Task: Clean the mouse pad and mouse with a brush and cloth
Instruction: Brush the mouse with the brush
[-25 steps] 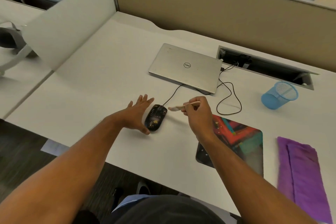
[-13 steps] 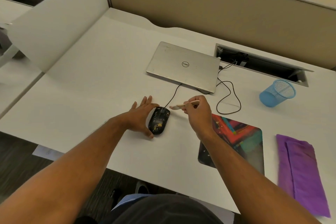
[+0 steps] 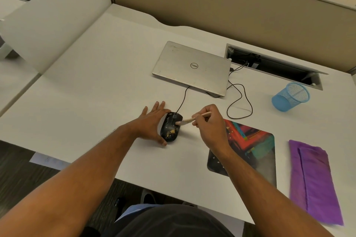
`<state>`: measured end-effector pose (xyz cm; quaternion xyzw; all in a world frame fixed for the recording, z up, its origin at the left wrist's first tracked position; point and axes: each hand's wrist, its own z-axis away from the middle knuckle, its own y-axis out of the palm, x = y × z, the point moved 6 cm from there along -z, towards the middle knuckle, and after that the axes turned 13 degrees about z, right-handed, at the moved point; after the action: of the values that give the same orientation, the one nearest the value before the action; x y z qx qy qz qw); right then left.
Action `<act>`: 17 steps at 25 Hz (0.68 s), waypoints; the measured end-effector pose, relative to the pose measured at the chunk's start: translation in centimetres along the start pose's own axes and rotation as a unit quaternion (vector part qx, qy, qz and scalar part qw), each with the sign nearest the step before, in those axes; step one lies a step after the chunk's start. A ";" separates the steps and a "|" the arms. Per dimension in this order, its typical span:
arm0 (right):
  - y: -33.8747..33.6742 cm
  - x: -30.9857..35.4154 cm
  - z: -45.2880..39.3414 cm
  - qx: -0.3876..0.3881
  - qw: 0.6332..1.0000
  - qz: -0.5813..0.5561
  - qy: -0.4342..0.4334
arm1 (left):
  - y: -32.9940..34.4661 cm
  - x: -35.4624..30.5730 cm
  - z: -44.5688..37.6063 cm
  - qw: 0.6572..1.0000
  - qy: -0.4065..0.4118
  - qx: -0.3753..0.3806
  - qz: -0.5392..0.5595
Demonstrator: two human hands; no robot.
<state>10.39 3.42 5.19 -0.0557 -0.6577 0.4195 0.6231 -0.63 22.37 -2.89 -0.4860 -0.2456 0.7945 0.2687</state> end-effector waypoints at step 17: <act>1.3 -0.2 3.9 0.036 0.998 -0.001 -0.053 | 0.3 0.6 -0.4 1.000 -0.004 0.003 -0.014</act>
<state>6.49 2.27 4.74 -0.0102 -0.6743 0.4451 0.5891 -0.50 22.57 -3.62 -0.4788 -0.2510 0.7932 0.2803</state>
